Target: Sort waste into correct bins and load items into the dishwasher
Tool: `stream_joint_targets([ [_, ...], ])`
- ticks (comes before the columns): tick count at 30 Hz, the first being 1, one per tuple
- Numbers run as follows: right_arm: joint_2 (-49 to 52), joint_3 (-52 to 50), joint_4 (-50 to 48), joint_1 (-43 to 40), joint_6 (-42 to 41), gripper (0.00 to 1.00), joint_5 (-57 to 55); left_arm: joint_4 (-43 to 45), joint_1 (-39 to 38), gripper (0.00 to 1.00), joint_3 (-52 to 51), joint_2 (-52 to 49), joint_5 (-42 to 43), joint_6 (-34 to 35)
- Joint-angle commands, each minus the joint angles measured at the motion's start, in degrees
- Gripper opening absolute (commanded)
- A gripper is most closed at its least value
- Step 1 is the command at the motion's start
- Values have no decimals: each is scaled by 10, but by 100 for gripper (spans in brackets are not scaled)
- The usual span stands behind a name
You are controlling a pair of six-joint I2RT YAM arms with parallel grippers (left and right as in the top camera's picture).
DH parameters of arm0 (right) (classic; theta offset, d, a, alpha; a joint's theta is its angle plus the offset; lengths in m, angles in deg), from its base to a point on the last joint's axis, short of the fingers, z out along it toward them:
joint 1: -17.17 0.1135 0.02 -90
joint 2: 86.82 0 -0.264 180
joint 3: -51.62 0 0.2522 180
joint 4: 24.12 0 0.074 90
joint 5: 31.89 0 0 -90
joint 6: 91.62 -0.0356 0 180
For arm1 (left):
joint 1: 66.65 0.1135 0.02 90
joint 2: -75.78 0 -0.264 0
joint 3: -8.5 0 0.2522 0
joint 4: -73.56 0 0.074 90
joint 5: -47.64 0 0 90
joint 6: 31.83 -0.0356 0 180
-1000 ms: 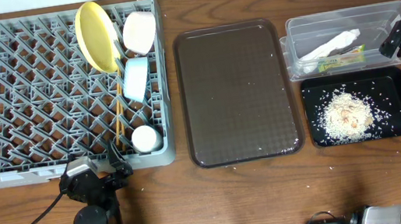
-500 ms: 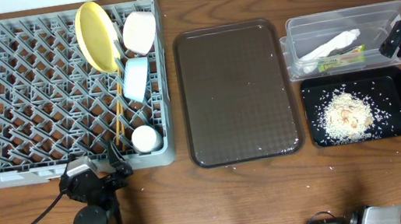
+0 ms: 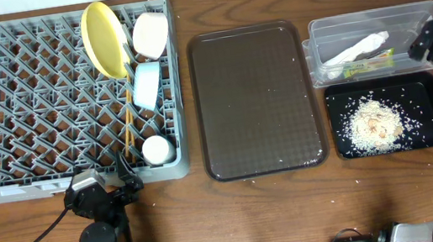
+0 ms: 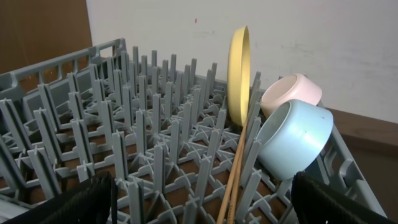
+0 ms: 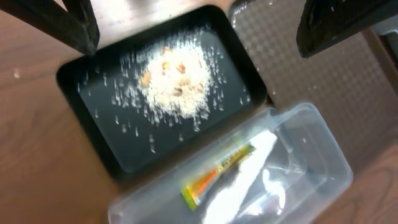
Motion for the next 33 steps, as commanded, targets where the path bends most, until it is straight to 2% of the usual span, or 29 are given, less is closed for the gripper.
stream_joint_targets([
  [1,-53,-44,-65,40,37,99,-1,-19,2,91,-14,3,1,-7],
  [6,-178,-195,-260,131,136,99,-15,-19,2,91,-14,3,1,-7],
  [13,-388,-431,-450,232,141,99,-79,-19,2,91,-14,3,1,-7],
  [25,-702,-784,-675,238,108,99,-70,-19,2,91,-14,3,1,-7],
  [33,-831,-918,-762,239,89,99,-69,-19,2,91,-14,3,1,-7],
])
